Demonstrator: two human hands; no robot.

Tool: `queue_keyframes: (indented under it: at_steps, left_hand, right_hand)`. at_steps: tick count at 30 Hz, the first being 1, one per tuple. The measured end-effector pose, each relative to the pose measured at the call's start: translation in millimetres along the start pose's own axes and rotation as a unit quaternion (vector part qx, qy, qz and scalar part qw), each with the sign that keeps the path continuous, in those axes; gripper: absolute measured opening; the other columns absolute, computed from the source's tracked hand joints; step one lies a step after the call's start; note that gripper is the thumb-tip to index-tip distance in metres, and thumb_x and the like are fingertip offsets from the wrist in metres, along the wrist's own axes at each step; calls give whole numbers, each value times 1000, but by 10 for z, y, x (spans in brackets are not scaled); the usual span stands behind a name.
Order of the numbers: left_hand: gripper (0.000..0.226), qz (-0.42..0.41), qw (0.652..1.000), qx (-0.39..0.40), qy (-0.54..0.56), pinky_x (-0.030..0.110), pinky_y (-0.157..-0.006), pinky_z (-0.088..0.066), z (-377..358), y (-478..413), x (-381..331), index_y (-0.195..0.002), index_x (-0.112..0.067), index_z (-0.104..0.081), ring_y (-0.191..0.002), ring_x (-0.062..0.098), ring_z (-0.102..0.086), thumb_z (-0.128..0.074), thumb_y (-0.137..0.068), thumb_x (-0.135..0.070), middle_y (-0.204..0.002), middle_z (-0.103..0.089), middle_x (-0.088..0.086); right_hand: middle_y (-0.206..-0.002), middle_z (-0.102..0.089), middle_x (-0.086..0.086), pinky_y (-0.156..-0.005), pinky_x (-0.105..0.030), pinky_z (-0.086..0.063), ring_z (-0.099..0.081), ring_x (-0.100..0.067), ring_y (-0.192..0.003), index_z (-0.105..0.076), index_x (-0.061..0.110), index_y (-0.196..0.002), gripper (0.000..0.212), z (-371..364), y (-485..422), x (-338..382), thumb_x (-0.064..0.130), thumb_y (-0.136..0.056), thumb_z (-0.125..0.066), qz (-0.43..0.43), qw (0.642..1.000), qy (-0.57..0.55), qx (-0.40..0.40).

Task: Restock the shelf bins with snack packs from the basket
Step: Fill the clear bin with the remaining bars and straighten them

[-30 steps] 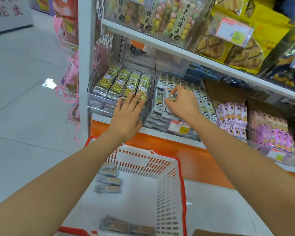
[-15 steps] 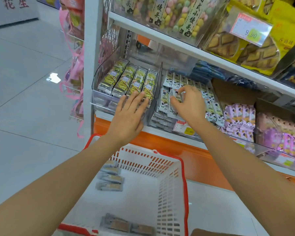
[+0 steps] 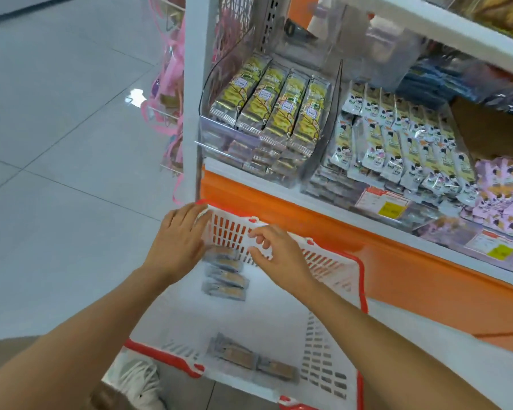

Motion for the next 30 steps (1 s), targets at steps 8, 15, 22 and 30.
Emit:
queue_keyframes:
  at_steps: [8, 15, 22, 30]
  left_hand:
    - [89, 17, 991, 103, 86, 57, -107, -38, -678, 362, 382, -151, 2, -22, -143, 39, -28, -74, -79, -6, -158, -23, 21]
    - [81, 57, 988, 78, 122, 39, -115, -30, -791, 371, 469, -156, -6, -16, -151, 24, -13, -61, -89, -13, -165, -8, 6]
    - [77, 64, 989, 75, 109, 35, -110, -32, -770, 355, 449, -155, -5, -19, -150, 26, -17, -61, -90, -12, -164, -13, 8]
    - [78, 64, 990, 72, 102, 36, -109, -35, -802, 359, 445, -156, -8, -15, -151, 24, -15, -61, -92, -15, -164, -10, 6]
  right_hand:
    - [-116, -57, 2, -81, -22, -42, -55, -15, -103, -57, 21, -123, 30, -1279, 242, -920, 30, -94, -61, -106, 986, -10, 128]
    - [-124, -54, -3, -87, -32, -46, -49, -22, -117, -55, 16, -128, 36, -1959, 310, -1322, 24, -93, -60, -122, 977, 47, 170]
    - [-129, -47, -6, -78, -36, -51, -49, -24, -114, -53, 16, -128, 44, -2304, 297, -1495, 24, -87, -68, -145, 964, 108, 197]
    - [-110, -53, -10, -66, -37, -51, -53, -28, -100, -62, 9, -105, 37, -2287, 238, -1466, 13, -72, -77, -125, 973, 111, 159]
Point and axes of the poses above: each hand's wrist, its own y-axis away from the middle knuckle, its own z-axis out of the back of the hand, x = y × z, the point moved 9 cm from there along -y, towards the middle knuckle
